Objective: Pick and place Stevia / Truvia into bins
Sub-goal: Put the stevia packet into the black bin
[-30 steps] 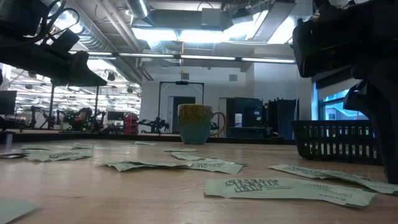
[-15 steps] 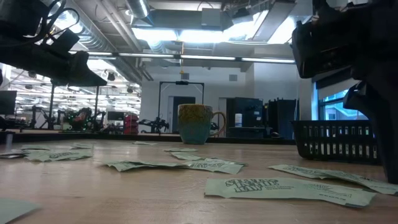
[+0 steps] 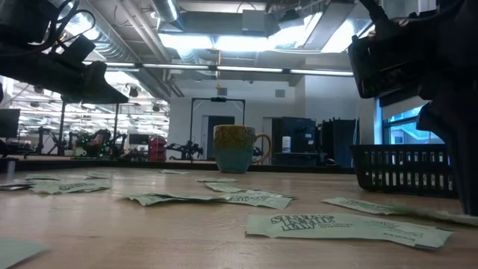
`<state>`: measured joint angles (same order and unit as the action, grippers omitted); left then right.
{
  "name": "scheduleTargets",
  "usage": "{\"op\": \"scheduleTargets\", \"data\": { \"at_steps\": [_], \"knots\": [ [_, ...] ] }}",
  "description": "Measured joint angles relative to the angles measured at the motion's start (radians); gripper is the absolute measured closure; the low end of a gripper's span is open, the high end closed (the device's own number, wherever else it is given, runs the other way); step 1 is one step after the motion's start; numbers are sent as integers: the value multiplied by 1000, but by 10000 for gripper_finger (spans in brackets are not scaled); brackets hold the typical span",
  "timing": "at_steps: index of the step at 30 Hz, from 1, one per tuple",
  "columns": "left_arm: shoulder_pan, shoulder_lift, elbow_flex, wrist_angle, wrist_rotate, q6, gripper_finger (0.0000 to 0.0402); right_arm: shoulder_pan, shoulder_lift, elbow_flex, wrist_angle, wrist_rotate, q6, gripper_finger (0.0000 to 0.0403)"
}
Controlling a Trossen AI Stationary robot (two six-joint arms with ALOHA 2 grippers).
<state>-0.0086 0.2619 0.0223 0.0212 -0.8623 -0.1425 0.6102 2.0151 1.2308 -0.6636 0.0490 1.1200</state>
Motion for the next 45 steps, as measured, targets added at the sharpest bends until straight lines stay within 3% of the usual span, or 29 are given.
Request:
{"op": "scheduleTargets", "data": {
  "at_steps": [4,11,16,24,29,32,38,45],
  "knots": [
    [0,0,0,0,0,0,368,0,-1,7,-10,-1,0,396],
    [0,0,0,0,0,0,368,1,-6,99,-97,27,-1,398],
    [0,0,0,2,0,0,368,-27,-60,209,-238,87,59,400],
    [0,0,0,3,0,0,368,-105,-183,300,-490,93,80,401],
    [0,0,0,3,0,0,368,-134,-317,238,-566,92,94,402],
    [0,0,0,3,0,0,368,-147,-395,134,-562,91,116,402],
    [0,0,0,3,0,0,368,-164,-534,-130,-391,56,177,402],
    [0,0,0,4,0,-4,368,-171,-557,-312,-284,17,177,402]
  ]
}}
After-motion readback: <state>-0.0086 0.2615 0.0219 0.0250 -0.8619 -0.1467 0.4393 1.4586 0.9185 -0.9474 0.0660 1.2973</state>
